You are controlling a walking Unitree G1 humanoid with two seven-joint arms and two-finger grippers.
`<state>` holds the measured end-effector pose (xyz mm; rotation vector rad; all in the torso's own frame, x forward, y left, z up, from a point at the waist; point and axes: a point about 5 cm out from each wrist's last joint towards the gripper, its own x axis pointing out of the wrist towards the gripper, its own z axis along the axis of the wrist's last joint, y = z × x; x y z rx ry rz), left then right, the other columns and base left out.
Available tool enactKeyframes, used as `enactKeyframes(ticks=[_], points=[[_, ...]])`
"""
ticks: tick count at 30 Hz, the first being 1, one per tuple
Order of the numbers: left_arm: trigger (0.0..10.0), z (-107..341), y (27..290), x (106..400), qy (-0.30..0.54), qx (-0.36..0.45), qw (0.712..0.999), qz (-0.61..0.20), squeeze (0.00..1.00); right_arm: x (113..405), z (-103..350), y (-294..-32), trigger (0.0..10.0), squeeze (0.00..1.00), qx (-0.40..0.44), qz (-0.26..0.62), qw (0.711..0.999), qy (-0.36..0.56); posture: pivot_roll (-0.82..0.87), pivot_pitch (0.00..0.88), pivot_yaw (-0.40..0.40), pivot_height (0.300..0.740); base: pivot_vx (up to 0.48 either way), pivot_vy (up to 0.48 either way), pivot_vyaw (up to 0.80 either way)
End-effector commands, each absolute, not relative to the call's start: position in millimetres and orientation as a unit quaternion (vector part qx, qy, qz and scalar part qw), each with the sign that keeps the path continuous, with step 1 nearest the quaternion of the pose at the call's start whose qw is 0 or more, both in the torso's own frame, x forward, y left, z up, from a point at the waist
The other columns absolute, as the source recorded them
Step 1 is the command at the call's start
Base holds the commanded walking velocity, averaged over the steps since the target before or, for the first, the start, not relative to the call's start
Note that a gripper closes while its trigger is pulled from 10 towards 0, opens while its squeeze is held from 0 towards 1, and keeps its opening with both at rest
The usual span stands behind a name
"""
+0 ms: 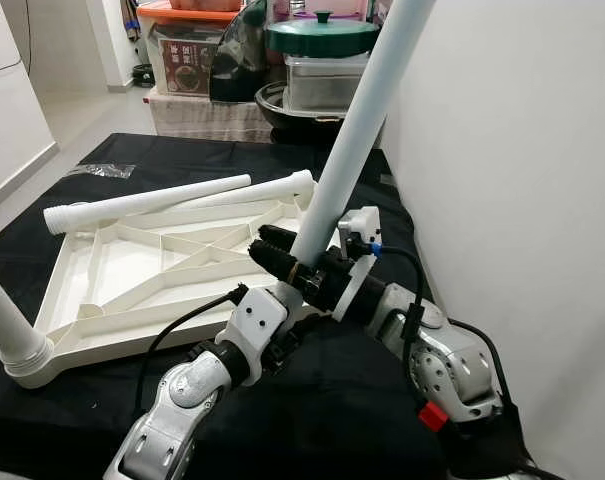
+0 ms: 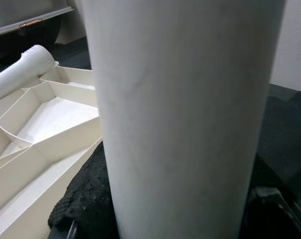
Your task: Building children table
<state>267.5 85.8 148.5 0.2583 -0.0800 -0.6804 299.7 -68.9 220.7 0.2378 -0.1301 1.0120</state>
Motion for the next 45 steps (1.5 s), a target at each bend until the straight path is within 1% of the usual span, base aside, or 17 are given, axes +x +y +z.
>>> enactKeyframes(ticks=[1, 10, 11, 12, 13, 17, 19, 20, 21, 22, 27, 30, 31, 34, 35, 38, 45], points=[[10.0, 146, 84, 264, -0.033, 0.132, 0.932, -0.336, 0.00, 299, 220, -68, 10.0, 0.00, 0.109, 0.481, 0.868, -0.057, 0.03, 0.028, -0.042, 0.740, 0.000, 0.000, 0.00], [10.0, 146, 80, 259, -0.038, 0.133, 0.929, -0.343, 0.00, 300, 217, -68, 10.0, 0.00, 0.113, 0.475, 0.871, -0.052, 0.04, 0.021, -0.038, 0.740, 0.000, 0.000, 0.00], [10.0, 145, 81, 258, -0.038, 0.134, 0.929, -0.342, 0.00, 301, 216, -69, 10.0, 0.47, 0.113, 0.474, 0.872, -0.051, 0.04, 0.018, -0.036, 0.740, 0.000, 0.000, 0.00], [10.0, 145, 82, 258, -0.038, 0.135, 0.929, -0.343, 0.00, 301, 216, -69, 10.0, 0.47, 0.113, 0.473, 0.872, -0.051, 0.04, 0.018, -0.036, 0.740, 0.000, 0.000, 0.00], [10.0, 145, 83, 258, -0.036, 0.134, 0.929, -0.343, 0.00, 300, 214, -71, 10.0, 1.00, 0.114, 0.477, 0.870, -0.050, 0.04, 0.017, -0.035, 0.740, 0.000, 0.000, 0.00], [10.0, 145, 86, 257, -0.034, 0.135, 0.927, -0.347, 0.00, 301, 211, -74, 10.0, 1.00, 0.116, 0.472, 0.873, -0.051, 0.04, 0.011, -0.033, 0.740, 0.000, 0.000, 0.00], [10.0, 146, 87, 257, -0.035, 0.131, 0.927, -0.350, 0.00, 305, 210, -78, 10.0, 1.00, 0.111, 0.455, 0.882, -0.050, 0.04, 0.013, -0.033, 0.740, 0.000, 0.000, 0.00], [10.0, 147, 89, 257, -0.034, 0.130, 0.927, -0.351, 0.00, 307, 210, -79, 10.0, 0.84, 0.112, 0.455, 0.882, -0.049, 0.04, 0.011, -0.032, 0.740, 0.000, 0.000, 0.00], [10.0, 147, 89, 257, -0.034, 0.130, 0.927, -0.351, 0.00, 307, 210, -79, 10.0, 0.84, 0.112, 0.455, 0.882, -0.049, 0.04, 0.011, -0.032, 0.740, 0.000, 0.000, 0.00], [10.0, 148, 91, 258, -0.032, 0.122, 0.928, -0.350, 0.00, 308, 210, -81, 10.0, 0.00, 0.112, 0.455, 0.882, -0.047, 0.04, 0.009, -0.032, 0.740, 0.000, 0.000, 0.00], [10.0, 150, 96, 259, -0.026, 0.107, 0.928, -0.357, 0.00, 308, 210, -86, 10.0, 0.00, 0.130, 0.487, 0.863, -0.035, 0.04, 0.005, -0.031, 0.740, 0.000, 0.000, 0.00], [10.0, 150, 98, 256, -0.007, 0.062, 0.924, -0.376, 0.00, 304, 211, -88, 10.0, 0.00, 0.130, 0.523, 0.842, -0.035, 0.04, 0.002, -0.032, 0.740, 0.000, 0.000, 0.00], [10.0, 150, 98, 256, -0.007, 0.062, 0.924, -0.376, 0.00, 304, 211, -88, 10.0, 0.00, 0.130, 0.523, 0.842, -0.035, 0.04, 0.002, -0.032, 0.740, 0.000, 0.000, 0.00], [10.0, 149, 96, 250, 0.011, 0.027, 0.905, -0.424, 0.00, 303, 214, -89, 10.0, 0.00, 0.137, 0.552, 0.822, -0.031, 0.04, 0.000, -0.034, 0.740, 0.000, 0.000, 0.00], [10.0, 149, 96, 250, 0.011, 0.027, 0.905, -0.424, 0.00, 303, 214, -89, 10.0, 0.00, 0.137, 0.552, 0.822, -0.031, 0.04, 0.000, -0.034, 0.740, 0.000, 0.000, 0.00], [10.0, 147, 96, 243, 0.035, 0.003, 0.888, -0.458, 0.00, 302, 215, -90, 10.0, 0.00, 0.143, 0.577, 0.804, -0.023, 0.04, 0.004, -0.034, 0.740, 0.000, 0.000, 0.00], [10.0, 140, 101, 231, 0.089, -0.043, 0.861, -0.499, 0.00, 303, 215, -91, 10.0, 0.00, 0.138, 0.595, 0.792, -0.016, 0.05, 0.011, -0.031, 0.740, 0.000, 0.000, 0.00]])
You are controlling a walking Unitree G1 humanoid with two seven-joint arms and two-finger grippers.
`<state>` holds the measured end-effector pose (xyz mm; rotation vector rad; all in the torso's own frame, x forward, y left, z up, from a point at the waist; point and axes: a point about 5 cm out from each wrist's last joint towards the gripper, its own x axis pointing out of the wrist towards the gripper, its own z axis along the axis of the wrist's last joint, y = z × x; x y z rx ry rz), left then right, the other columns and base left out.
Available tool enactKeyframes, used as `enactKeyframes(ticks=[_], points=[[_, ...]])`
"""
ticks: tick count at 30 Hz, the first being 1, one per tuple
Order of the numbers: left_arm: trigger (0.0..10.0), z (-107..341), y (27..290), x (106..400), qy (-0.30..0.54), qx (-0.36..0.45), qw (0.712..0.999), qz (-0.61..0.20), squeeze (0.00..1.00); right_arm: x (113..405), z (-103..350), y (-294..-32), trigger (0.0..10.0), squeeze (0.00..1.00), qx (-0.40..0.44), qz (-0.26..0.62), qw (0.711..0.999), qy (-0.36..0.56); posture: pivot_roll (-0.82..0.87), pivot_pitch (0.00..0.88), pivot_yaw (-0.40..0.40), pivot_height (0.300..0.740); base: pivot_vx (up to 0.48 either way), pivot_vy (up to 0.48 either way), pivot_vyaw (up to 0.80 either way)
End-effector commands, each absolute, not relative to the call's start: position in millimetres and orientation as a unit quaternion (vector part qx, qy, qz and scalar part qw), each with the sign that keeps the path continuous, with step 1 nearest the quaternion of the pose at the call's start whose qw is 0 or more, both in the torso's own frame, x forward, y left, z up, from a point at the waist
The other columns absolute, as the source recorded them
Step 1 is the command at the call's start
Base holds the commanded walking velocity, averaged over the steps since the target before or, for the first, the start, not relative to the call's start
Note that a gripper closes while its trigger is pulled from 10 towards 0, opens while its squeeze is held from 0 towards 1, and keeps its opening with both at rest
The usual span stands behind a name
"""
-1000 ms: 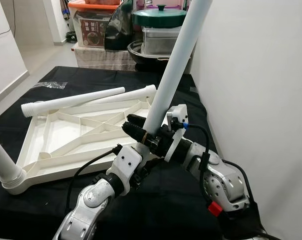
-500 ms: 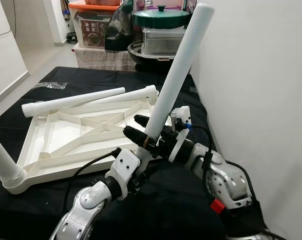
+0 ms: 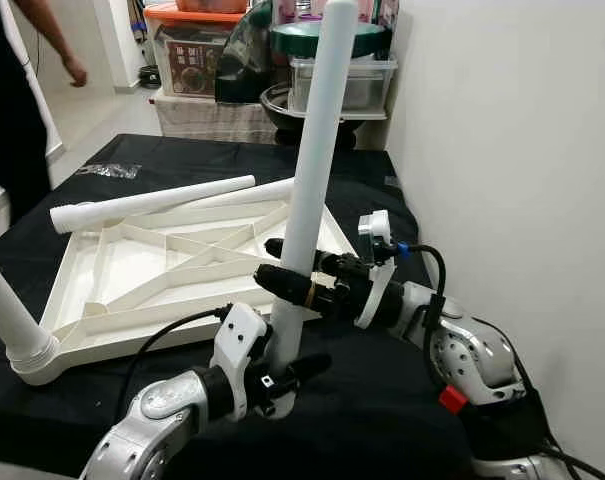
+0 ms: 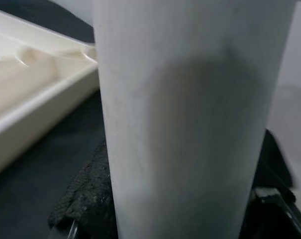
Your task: Building children table
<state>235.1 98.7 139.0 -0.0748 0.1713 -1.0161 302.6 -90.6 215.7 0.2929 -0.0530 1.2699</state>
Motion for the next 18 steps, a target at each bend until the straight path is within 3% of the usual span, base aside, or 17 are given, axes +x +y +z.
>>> enactKeyframes(ticks=[1, 7, 18], points=[[10.0, 140, 101, 231, 0.089, -0.043, 0.861, -0.499, 0.00, 303, 215, -91, 10.0, 0.00, 0.138, 0.595, 0.792, -0.016, 0.05, 0.011, -0.031, 0.740, 0.000, 0.000, 0.00], [10.0, 135, 112, 226, 0.123, -0.030, 0.839, -0.530, 0.00, 294, 210, -89, 10.0, 0.00, 0.136, 0.634, 0.761, 0.018, 0.05, 0.023, -0.032, 0.740, 0.000, 0.000, 0.00], [10.0, 135, 112, 223, 0.130, -0.014, 0.824, -0.551, 0.00, 287, 207, -85, 10.0, 0.00, 0.148, 0.656, 0.739, 0.038, 0.04, 0.025, -0.032, 0.740, 0.000, 0.000, 0.00]])
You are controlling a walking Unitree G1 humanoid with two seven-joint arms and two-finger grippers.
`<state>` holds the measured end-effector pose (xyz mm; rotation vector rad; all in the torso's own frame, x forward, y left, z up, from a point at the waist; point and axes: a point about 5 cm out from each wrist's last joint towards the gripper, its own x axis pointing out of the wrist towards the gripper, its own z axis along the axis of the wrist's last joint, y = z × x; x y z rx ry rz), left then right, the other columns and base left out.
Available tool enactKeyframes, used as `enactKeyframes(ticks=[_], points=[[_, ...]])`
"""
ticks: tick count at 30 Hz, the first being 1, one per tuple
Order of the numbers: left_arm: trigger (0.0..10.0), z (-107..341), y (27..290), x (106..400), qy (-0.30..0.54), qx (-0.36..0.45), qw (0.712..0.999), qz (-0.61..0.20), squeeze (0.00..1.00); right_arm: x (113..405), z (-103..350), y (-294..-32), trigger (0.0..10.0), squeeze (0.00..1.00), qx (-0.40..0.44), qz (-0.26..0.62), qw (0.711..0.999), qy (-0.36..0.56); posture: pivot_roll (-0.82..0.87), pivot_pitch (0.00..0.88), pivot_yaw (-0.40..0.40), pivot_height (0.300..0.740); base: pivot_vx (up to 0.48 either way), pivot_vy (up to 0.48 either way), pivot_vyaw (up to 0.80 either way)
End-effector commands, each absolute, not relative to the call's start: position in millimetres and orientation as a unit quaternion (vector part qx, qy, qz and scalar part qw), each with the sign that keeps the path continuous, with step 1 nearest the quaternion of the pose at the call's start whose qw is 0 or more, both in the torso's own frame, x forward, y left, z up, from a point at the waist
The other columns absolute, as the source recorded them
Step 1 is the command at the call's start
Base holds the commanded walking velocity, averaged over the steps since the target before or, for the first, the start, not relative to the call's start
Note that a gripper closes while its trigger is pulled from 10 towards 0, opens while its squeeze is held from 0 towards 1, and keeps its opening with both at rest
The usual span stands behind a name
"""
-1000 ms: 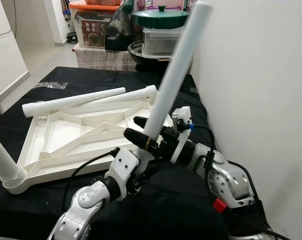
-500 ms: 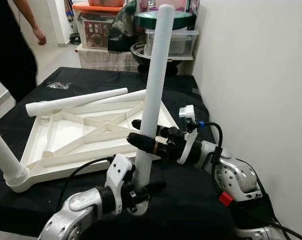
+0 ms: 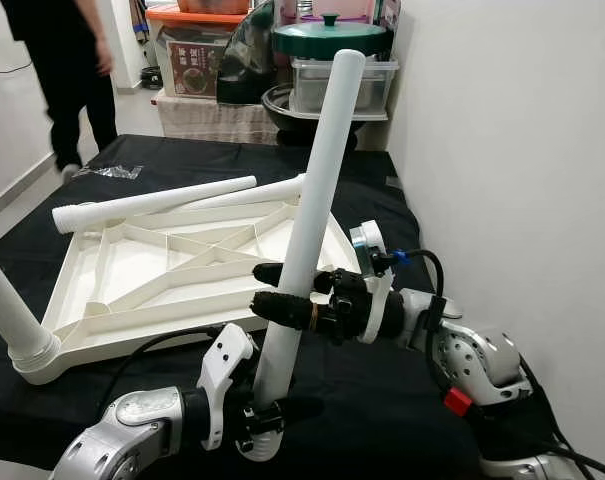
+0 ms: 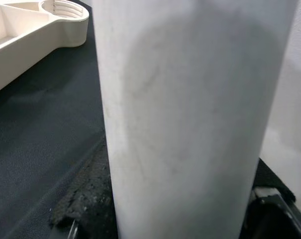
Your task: Building children table
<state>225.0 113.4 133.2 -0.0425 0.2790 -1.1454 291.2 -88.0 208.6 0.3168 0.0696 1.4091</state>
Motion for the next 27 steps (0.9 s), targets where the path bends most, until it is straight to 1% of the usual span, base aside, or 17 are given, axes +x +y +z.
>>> enactKeyframes(ticks=[1, 10, 17, 19, 27], points=[[10.0, 135, 111, 223, 0.130, -0.013, 0.823, -0.552, 0.00, 286, 207, -84, 10.0, 0.00, 0.151, 0.659, 0.736, 0.040, 0.04, 0.025, -0.032, 0.740, 0.000, 0.000, 0.00], [10.0, 142, 95, 233, 0.103, -0.022, 0.819, -0.564, 0.00, 286, 210, -75, 10.0, 0.00, 0.164, 0.667, 0.726, 0.031, 0.04, 0.025, -0.032, 0.740, 0.000, 0.000, 0.00], [10.0, 140, 94, 232, 0.106, -0.016, 0.815, -0.570, 0.00, 286, 211, -74, 10.0, 0.00, 0.166, 0.667, 0.726, 0.030, 0.04, 0.025, -0.033, 0.740, 0.000, 0.000, 0.00], [10.0, 139, 94, 232, 0.108, -0.025, 0.815, -0.569, 0.00, 286, 212, -74, 10.0, 0.00, 0.168, 0.666, 0.726, 0.028, 0.04, 0.026, -0.034, 0.740, 0.000, 0.000, 0.00], [10.0, 134, 89, 226, 0.120, -0.031, 0.804, -0.582, 0.00, 284, 212, -73, 10.0, 0.00, 0.166, 0.668, 0.725, 0.026, 0.03, 0.027, -0.032, 0.740, 0.000, 0.000, 0.00]])
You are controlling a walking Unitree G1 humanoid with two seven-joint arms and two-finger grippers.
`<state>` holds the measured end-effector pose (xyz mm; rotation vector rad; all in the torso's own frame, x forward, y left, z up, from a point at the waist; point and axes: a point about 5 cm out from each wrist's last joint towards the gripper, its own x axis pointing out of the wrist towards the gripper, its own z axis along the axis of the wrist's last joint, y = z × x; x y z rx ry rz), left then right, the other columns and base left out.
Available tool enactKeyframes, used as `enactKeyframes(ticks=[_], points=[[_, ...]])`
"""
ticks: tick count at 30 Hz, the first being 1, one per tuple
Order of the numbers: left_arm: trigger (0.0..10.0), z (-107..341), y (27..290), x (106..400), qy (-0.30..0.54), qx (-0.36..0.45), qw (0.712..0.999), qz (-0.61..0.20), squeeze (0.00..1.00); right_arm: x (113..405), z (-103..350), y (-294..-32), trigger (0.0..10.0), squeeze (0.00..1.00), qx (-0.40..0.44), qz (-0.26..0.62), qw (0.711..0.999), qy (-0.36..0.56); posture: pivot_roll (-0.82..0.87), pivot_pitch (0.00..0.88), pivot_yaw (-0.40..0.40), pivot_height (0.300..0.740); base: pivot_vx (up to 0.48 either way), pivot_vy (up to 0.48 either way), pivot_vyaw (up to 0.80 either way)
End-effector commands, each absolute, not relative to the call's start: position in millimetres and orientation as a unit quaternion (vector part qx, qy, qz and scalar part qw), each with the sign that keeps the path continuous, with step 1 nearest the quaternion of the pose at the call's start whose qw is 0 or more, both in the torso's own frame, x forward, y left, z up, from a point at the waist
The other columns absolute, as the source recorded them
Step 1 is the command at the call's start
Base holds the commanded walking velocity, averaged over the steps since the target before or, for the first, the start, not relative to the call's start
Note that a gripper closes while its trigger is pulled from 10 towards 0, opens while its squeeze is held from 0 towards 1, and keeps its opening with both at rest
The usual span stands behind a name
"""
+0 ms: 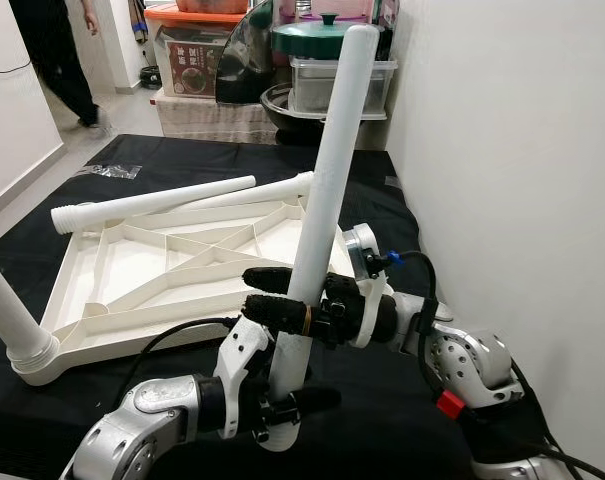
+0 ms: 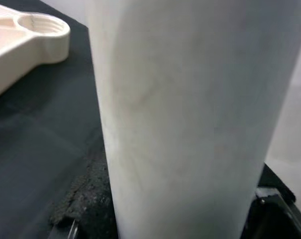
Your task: Building children table
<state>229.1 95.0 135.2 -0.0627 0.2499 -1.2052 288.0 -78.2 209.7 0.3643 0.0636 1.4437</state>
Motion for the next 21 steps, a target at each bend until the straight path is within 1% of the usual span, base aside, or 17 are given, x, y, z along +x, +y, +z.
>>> enactKeyframes(ticks=[1, 12, 13, 14, 15, 21], points=[[10.0, 132.8, 89.2, 224.8, 0.122, -0.030, 0.802, -0.583, 0.00, 283.6, 211.9, -73.1, 10.0, 0.00, 0.166, 0.668, 0.724, 0.027, 0.03, 0.028, -0.034, 0.740, 0.000, 0.000, 0.00], [10.0, 130.2, 95.3, 224.5, 0.130, -0.023, 0.802, -0.582, 0.00, 281.5, 208.8, -72.9, 10.0, 0.00, 0.163, 0.673, 0.721, 0.035, 0.04, 0.028, -0.031, 0.740, 0.000, 0.000, 0.00], [10.0, 129.9, 95.8, 224.5, 0.130, -0.023, 0.803, -0.581, 0.00, 281.4, 208.0, -72.7, 4.5, 0.00, 0.163, 0.672, 0.722, 0.035, 0.04, 0.028, -0.032, 0.740, 0.000, 0.000, 0.00], [10.0, 129.7, 96.0, 224.4, 0.131, -0.023, 0.803, -0.581, 0.00, 281.4, 207.7, -72.6, 4.5, 0.00, 0.163, 0.671, 0.722, 0.036, 0.04, 0.028, -0.032, 0.740, 0.000, 0.000, 0.00], [10.0, 129.8, 96.2, 223.9, 0.131, -0.022, 0.801, -0.583, 0.00, 281.2, 207.9, -72.3, 0.0, 0.00, 0.166, 0.671, 0.721, 0.036, 0.04, 0.031, -0.033, 0.740, 0.000, 0.000, 0.00], [10.0, 129.5, 97.6, 224.4, 0.130, -0.021, 0.803, -0.581, 0.00, 280.6, 208.4, -71.6, 0.0, 0.00, 0.165, 0.673, 0.720, 0.036, 0.03, 0.030, -0.031, 0.740, 0.000, 0.000, 0.00]])
